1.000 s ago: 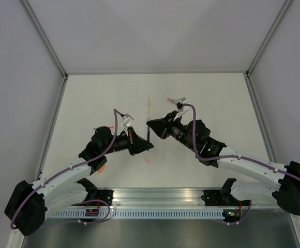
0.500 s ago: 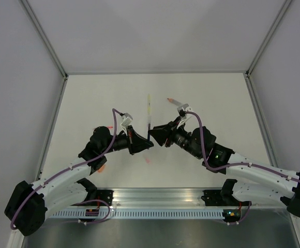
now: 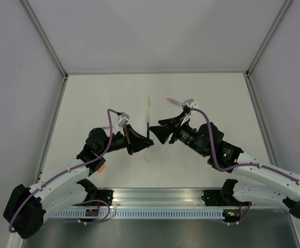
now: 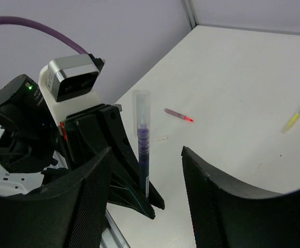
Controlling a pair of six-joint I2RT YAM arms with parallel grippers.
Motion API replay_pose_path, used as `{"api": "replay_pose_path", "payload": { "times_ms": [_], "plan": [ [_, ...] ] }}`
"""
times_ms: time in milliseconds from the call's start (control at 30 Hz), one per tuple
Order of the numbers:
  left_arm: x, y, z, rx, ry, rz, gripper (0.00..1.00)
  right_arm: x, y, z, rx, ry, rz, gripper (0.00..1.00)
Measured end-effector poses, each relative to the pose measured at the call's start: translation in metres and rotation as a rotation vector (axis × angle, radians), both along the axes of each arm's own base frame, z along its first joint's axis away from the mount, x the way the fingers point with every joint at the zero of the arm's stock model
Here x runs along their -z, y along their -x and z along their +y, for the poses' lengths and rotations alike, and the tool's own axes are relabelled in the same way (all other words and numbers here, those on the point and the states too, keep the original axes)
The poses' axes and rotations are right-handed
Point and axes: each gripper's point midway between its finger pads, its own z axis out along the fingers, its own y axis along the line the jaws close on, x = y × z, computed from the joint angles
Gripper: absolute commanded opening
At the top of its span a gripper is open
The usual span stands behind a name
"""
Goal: Insert the pens into the pen caps
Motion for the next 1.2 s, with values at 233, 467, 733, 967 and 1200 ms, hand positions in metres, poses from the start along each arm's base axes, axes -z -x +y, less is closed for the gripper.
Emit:
{"api": "replay_pose_path", "payload": {
  "times_ms": [233, 467, 733, 967, 1200],
  "plan": [
    [-0.002, 0.003, -0.001, 0.016, 0.006, -0.010, 0.02, -0.031, -0.014, 0.005, 0.048, -0.006, -0.052, 0.62],
    [-0.001, 0.003, -0.002, 0.018, 0.005, -0.008, 0.02, -0.039, -0.030, 0.025, 0.057, 0.035, -0.059, 0.59],
    [-0.001, 0.003, -0.002, 0.018, 0.005, -0.008, 0.02, -0.034, -0.034, 0.031, 0.057, 0.064, -0.049, 0.54],
    [-0.001, 0.003, -0.001, 0.018, 0.005, -0.008, 0.02, -0.029, -0.034, 0.035, 0.047, 0.073, -0.044, 0.43],
    [-0.001, 0.004, -0.001, 0.020, 0.006, -0.009, 0.02, -0.027, -0.034, 0.036, 0.037, 0.064, -0.043, 0.02]
  ]
}}
